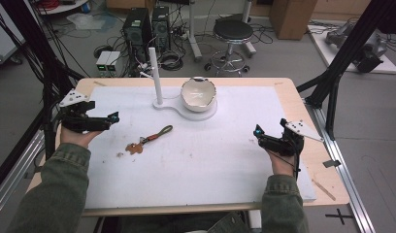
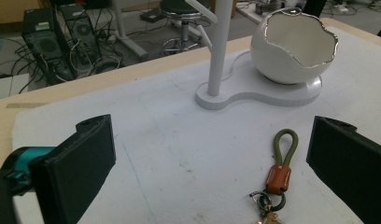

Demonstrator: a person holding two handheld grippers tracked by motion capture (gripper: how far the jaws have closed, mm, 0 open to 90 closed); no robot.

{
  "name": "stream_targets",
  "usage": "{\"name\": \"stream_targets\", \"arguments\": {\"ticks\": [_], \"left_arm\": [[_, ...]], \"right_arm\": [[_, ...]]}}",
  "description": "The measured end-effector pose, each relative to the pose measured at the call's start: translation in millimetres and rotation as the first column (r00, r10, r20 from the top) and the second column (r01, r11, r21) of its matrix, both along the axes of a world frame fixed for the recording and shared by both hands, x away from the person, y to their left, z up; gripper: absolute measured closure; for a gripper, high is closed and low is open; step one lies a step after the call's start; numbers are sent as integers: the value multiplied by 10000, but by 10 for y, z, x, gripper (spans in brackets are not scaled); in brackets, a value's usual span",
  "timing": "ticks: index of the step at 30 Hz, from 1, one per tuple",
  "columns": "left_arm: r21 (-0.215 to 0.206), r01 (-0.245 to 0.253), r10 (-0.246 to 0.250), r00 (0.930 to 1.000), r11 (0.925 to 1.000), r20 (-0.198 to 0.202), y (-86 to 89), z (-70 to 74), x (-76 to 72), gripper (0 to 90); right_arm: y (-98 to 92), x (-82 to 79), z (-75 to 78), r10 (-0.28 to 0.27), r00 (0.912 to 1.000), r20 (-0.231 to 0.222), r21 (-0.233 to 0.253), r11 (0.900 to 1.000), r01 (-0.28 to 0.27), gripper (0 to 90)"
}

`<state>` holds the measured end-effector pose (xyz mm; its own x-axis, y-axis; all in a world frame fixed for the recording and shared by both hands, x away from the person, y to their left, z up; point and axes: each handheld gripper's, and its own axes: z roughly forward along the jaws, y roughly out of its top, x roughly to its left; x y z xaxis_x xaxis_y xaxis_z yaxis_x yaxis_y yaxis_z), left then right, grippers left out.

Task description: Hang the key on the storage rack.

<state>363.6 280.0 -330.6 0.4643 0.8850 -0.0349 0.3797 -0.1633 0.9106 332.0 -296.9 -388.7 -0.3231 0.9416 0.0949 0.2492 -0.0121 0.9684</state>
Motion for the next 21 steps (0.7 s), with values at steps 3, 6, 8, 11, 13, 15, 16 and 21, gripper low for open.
{"name": "stream_targets", "arguments": {"ticks": [3,6,8,11,13,15,16,21], "left_arm": [[24,126,-125,9999,9999,-69,-47,18,29,17],[46,274,-273,9996,9996,-116,-89,38,61,17],[31,346,-346,9993,9994,-131,-122,39,82,17],[145,521,-517,9983,9985,-250,-173,34,116,17],[220,708,-699,9968,9972,-394,-207,34,141,17],[354,864,-846,9953,9956,-480,-244,42,168,17],[430,944,-920,9943,9946,-540,-260,51,182,17],[626,1251,-1205,9900,9902,-728,-357,88,251,17]], "right_arm": [[5,2,-2,16,10000,-6,-56,10000,-16,6],[6,3,-4,23,10000,-15,-98,9999,-23,6],[9,2,-4,21,10000,-30,-91,10000,-21,6],[9,3,-7,26,10000,-27,-73,10000,-26,6],[5,4,-9,37,10000,-21,-78,10000,-37,6],[3,2,-9,30,10000,-35,-69,10000,-30,6],[2,2,-9,33,10000,-21,-79,10000,-33,6],[9,1,-8,13,10000,-1,-129,9999,-13,6]]}}
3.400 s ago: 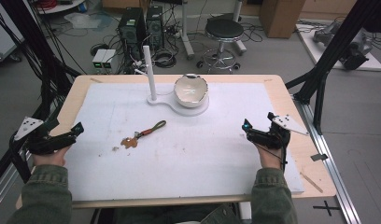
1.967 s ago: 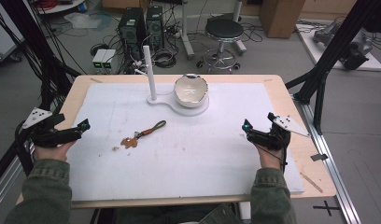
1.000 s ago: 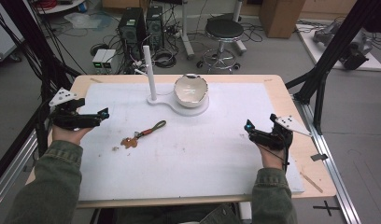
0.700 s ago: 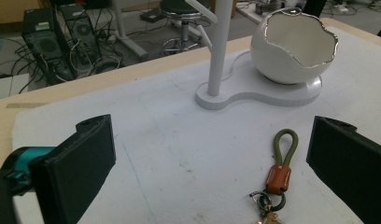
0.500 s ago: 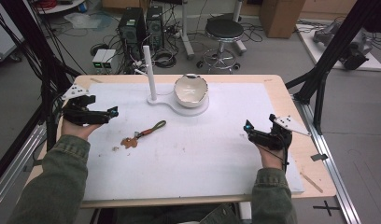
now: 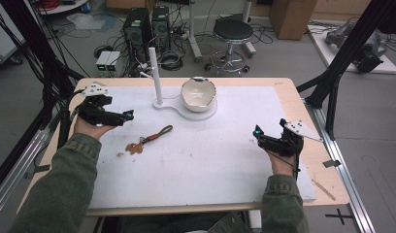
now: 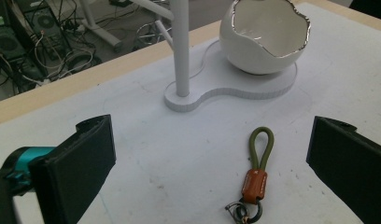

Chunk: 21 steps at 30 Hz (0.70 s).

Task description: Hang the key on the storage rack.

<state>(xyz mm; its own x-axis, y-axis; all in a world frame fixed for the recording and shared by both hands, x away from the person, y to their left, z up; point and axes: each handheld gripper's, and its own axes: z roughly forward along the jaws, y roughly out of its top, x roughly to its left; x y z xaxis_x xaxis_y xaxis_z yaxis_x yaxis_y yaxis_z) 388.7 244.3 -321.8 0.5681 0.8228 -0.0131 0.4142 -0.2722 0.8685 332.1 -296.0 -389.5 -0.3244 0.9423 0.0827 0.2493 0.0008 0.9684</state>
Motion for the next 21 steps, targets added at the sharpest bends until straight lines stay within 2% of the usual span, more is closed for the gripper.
{"name": "stream_targets", "arguments": {"ticks": [10,15,21], "left_arm": [[430,679,-661,9969,9968,-425,-234,-53,112,17],[511,849,-817,9948,9951,-615,-324,-92,170,17],[682,1155,-1088,9895,9910,-955,-398,-160,224,19]], "right_arm": [[-5,0,-1,23,10000,-17,-32,10000,-23,6],[-10,1,-2,34,10000,-9,-33,10000,-34,6],[-18,2,-2,16,10000,-2,7,10000,-16,6]]}}
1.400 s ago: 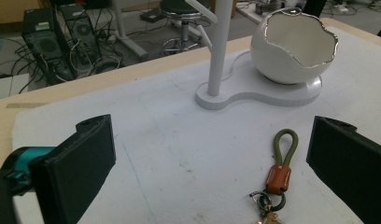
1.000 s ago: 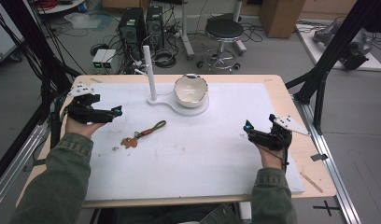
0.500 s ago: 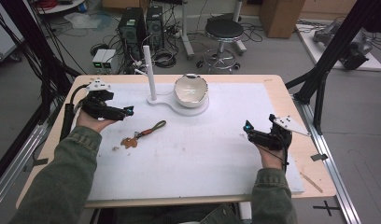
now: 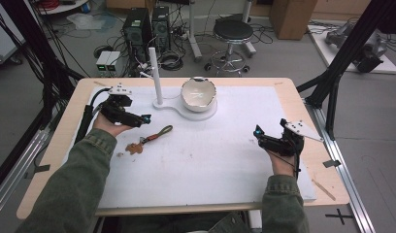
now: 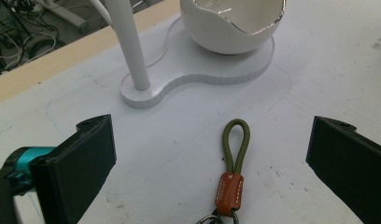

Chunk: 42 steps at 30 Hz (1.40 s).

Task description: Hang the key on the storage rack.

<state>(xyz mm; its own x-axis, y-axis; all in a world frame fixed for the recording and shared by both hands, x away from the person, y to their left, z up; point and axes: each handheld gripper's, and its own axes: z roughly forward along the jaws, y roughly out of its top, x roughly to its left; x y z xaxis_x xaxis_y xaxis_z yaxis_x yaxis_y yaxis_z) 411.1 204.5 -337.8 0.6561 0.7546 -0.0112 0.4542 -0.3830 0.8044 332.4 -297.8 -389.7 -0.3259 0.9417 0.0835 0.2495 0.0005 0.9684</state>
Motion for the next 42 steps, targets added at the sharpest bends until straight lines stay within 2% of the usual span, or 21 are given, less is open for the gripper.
{"name": "stream_targets", "arguments": {"ticks": [8,12,19,25,32,36,42], "left_arm": [[255,341,-330,9985,9991,-429,-96,-117,60,19],[593,469,-425,9963,9971,-744,-128,-183,93,20],[907,747,-654,9926,9931,-1020,-201,-270,109,20],[1081,1003,-862,9880,9891,-1278,-259,-342,131,46],[1387,1114,-887,9831,9840,-1601,-302,-424,154,47],[1650,1196,-892,9795,9790,-1809,-312,-480,171,47],[1763,1338,-944,9720,9752,-2154,-325,-570,182,77]], "right_arm": [[1,-4,0,20,10000,-5,-3,10000,-20,6],[0,-4,-3,11,10000,-25,-42,10000,-11,6],[-6,-5,-5,15,10000,-15,-64,10000,-15,6],[-4,-17,1,-30,10000,-59,49,10000,30,6],[-13,-18,-4,-47,10000,-80,41,10000,48,6],[-11,-17,-5,-41,10000,-80,41,10000,42,6],[-13,-14,-7,-29,10000,-54,12,10000,29,6]]}}
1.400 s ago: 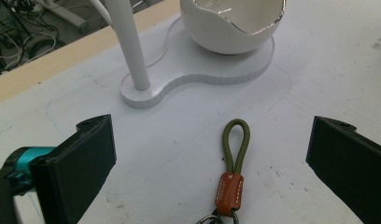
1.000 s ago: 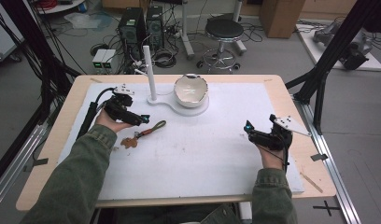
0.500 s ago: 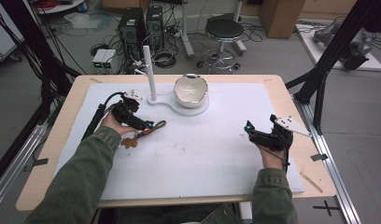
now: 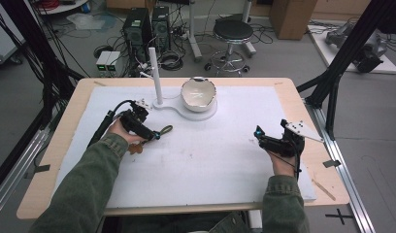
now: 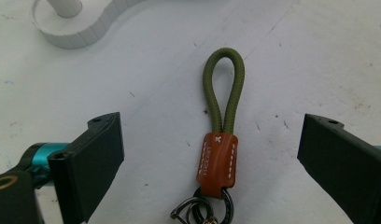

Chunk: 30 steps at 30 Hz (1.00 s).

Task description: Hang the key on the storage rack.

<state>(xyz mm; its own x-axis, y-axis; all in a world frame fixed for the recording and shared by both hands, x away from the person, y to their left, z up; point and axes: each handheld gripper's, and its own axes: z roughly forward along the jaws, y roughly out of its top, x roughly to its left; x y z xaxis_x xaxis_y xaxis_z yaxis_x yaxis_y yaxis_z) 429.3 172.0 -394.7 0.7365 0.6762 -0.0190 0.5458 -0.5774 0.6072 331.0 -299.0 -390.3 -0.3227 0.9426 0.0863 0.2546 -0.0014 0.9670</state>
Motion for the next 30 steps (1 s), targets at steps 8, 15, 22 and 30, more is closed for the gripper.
{"name": "stream_targets", "arguments": {"ticks": [8,15,22,30], "left_arm": [[256,114,-110,9998,9996,-140,-23,-55,4,121],[583,319,-307,9993,9978,-228,-48,-108,3,169],[755,427,-414,9990,9962,-188,-68,-141,-2,303],[1000,640,-614,9977,9929,-292,-84,-158,-10,475]], "right_arm": [[-15,0,-2,-16,10000,32,51,10000,16,6],[-13,1,-5,14,10000,-16,65,10000,-14,6],[-19,1,-6,-21,10000,-25,94,10000,21,6],[-20,0,-6,-58,10000,-14,73,10000,58,6]]}}
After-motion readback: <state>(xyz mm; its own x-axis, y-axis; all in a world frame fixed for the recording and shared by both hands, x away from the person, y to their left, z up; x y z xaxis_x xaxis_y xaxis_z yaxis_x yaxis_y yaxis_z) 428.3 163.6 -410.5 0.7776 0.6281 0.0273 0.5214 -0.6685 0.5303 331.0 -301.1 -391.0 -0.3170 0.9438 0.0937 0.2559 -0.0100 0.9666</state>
